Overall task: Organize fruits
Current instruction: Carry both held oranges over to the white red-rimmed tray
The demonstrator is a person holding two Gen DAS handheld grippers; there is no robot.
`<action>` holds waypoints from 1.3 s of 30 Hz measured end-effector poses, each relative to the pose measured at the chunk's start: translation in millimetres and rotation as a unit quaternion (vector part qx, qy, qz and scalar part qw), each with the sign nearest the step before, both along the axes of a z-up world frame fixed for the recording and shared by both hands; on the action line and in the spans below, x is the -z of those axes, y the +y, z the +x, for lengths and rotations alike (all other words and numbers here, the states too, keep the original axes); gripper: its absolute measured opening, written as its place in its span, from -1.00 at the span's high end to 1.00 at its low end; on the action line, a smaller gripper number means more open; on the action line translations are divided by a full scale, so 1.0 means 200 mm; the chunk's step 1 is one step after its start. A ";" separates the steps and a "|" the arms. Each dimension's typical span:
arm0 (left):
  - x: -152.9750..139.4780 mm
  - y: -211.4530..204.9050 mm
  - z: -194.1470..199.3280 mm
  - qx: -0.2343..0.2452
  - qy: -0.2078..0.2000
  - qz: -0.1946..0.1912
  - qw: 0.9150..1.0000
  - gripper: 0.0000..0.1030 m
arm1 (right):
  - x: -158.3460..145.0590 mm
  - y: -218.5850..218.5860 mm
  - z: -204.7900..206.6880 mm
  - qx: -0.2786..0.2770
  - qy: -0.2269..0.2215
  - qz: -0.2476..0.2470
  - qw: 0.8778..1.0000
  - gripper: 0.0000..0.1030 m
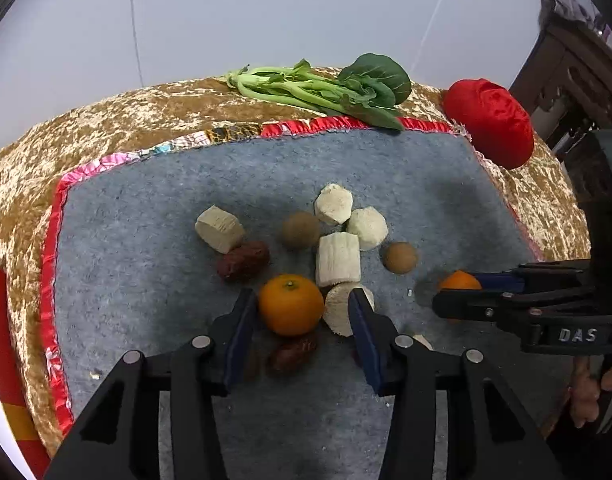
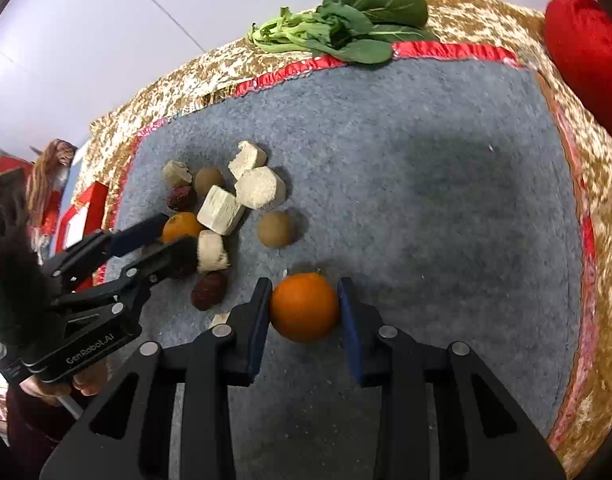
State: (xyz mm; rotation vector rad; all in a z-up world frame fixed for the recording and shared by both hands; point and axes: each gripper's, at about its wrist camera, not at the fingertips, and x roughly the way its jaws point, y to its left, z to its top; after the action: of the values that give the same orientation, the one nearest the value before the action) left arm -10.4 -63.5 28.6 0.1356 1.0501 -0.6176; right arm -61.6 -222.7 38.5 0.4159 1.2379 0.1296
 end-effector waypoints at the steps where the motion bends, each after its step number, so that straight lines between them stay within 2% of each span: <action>1: 0.00 0.00 0.00 0.001 0.001 -0.004 1.000 0.10 | 0.00 0.00 0.00 0.000 0.000 0.001 1.000 0.32; 7: 0.01 0.03 0.01 0.003 0.009 -0.029 1.000 0.13 | 0.00 -0.01 -0.03 0.001 -0.003 0.010 1.000 0.32; 9: 0.01 0.05 0.01 0.000 0.014 -0.034 0.999 0.21 | 0.00 -0.02 -0.04 0.007 -0.003 0.017 1.000 0.32; 11: 0.02 0.07 0.02 -0.004 0.017 -0.036 0.999 0.38 | 0.00 -0.02 -0.03 0.013 -0.005 0.029 0.999 0.32; 13: 0.01 0.10 0.01 0.000 0.018 -0.041 0.999 0.38 | -0.01 -0.04 -0.04 0.016 -0.009 0.049 0.999 0.32; 18: -0.01 0.09 -0.04 0.021 0.004 -0.022 1.000 0.36 | -0.08 -0.05 -0.07 0.016 -0.027 0.056 0.998 0.32; 25: 0.02 0.04 -0.02 0.032 -0.003 0.010 0.999 0.32 | -0.05 -0.02 -0.06 0.014 -0.009 0.065 0.998 0.32; 30: 0.04 0.04 0.01 0.033 0.012 -0.005 0.999 0.34 | 0.03 0.01 -0.02 0.007 0.028 0.047 0.998 0.32; 36: 0.02 0.04 -0.02 0.035 0.004 -0.003 0.999 0.41 | 0.04 0.07 0.01 -0.021 0.034 0.013 0.999 0.32; 39: -0.06 0.11 -0.07 0.027 -0.017 -0.008 0.999 0.42 | 0.02 0.07 -0.01 -0.018 0.031 0.008 0.999 0.32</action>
State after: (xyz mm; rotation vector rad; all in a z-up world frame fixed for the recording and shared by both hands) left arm -25.0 -40.9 40.3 0.1611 1.0107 -0.6694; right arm -63.0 -207.7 35.1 0.4147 1.3072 0.1585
